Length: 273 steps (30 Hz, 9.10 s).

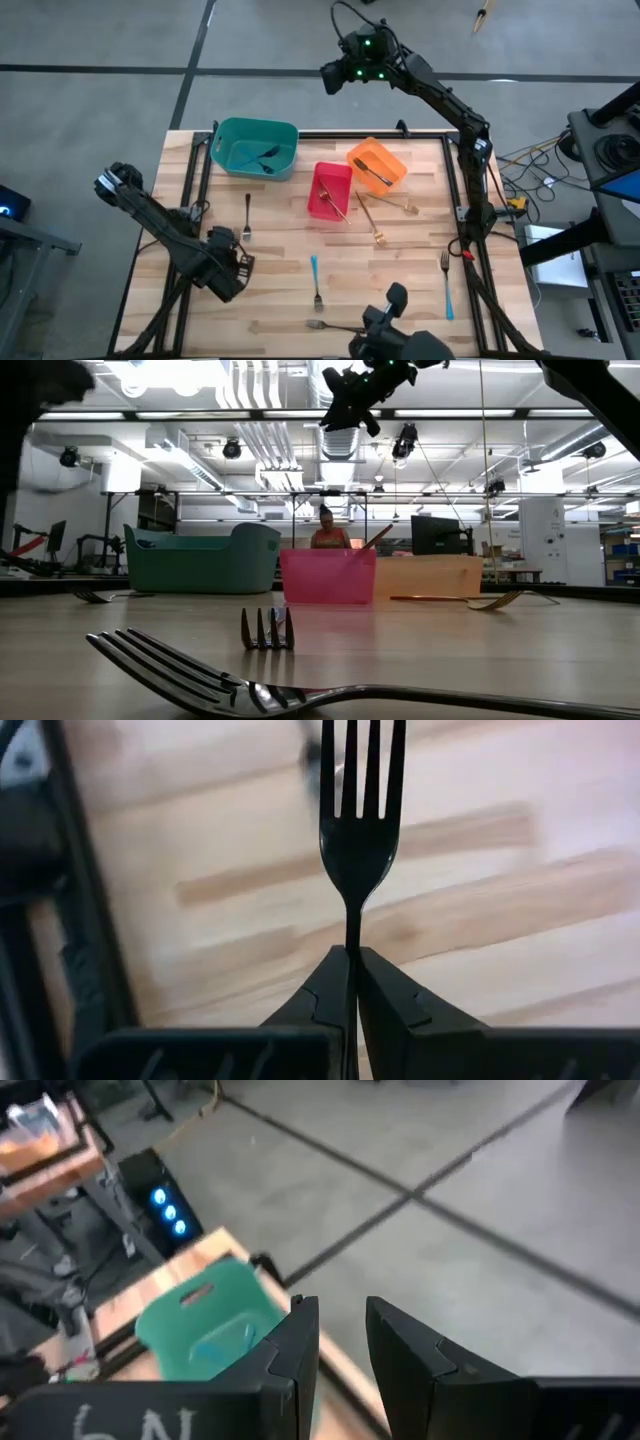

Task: Sort silverware by color (type)
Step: Put the black fork into the orange bin

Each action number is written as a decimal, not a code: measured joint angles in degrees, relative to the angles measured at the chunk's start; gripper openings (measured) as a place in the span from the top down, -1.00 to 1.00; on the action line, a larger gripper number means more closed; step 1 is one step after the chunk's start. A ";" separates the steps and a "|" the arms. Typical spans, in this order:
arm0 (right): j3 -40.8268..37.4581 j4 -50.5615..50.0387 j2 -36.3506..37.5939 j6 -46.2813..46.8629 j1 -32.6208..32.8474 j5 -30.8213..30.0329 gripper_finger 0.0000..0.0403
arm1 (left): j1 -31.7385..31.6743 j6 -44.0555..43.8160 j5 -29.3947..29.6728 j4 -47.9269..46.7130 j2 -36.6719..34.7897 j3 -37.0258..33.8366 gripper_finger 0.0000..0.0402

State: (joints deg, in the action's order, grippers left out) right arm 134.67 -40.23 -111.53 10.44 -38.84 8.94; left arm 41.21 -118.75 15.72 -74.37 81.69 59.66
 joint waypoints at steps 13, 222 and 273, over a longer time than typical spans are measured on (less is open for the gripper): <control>0.00 3.62 -0.46 -2.65 -1.69 1.54 0.62 | -3.09 1.88 15.58 -14.46 -0.02 17.86 1.00; -0.20 -12.54 7.50 -20.86 9.39 25.24 0.96 | -65.98 90.26 -37.84 105.00 6.32 4.40 0.99; 0.35 -11.24 10.15 -7.61 9.10 1.99 0.07 | -66.03 100.12 0.53 95.63 -1.80 4.35 1.00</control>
State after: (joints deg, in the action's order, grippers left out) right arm 135.02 -51.47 -101.37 2.83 -29.74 10.93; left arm -24.82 -18.63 16.24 21.26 79.89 64.01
